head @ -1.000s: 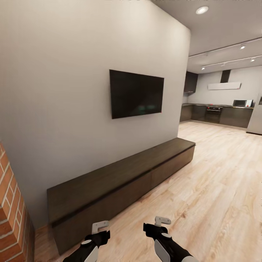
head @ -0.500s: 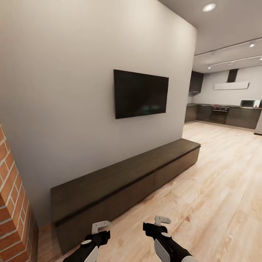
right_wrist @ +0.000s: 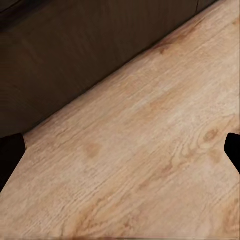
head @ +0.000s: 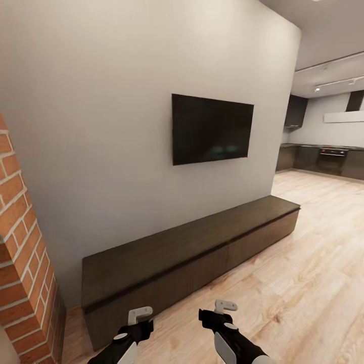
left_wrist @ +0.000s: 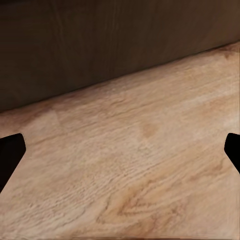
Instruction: Place each of the two pumpkins and all three candles from the living room inside a cabinet in the living room (use any cabinet), then make sure every cabinet is closed, and position the cauldron so it is next to a table in the living room.
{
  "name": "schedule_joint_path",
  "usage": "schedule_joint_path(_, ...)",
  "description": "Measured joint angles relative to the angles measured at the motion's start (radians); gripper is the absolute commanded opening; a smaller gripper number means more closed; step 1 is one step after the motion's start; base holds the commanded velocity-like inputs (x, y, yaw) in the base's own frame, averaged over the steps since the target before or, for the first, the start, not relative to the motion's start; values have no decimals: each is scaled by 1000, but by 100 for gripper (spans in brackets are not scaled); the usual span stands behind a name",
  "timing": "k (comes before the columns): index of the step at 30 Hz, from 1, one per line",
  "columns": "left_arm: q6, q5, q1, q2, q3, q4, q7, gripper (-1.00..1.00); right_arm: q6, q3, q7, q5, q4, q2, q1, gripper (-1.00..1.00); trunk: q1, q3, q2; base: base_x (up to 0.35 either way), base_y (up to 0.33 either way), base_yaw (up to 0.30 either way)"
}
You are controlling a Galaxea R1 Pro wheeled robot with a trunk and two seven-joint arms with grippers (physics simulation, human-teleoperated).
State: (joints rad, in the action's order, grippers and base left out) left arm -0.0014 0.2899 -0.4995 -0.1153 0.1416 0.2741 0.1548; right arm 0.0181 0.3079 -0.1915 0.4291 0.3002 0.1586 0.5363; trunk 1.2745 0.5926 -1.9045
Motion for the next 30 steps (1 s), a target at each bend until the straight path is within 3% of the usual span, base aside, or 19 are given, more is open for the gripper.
schedule_joint_path(12, 0, 0, 0, 0, 0, 0, 0, 100, 0, 0, 0, 0, -2, 0, 0, 100, 0, 0, 0, -35, -1, 231)
schedule_joint_path(30, 0, 0, 0, -2, 0, 0, 0, 100, -1, 0, 0, 0, -1, 0, 0, 100, 0, 0, 0, 59, -46, 241)
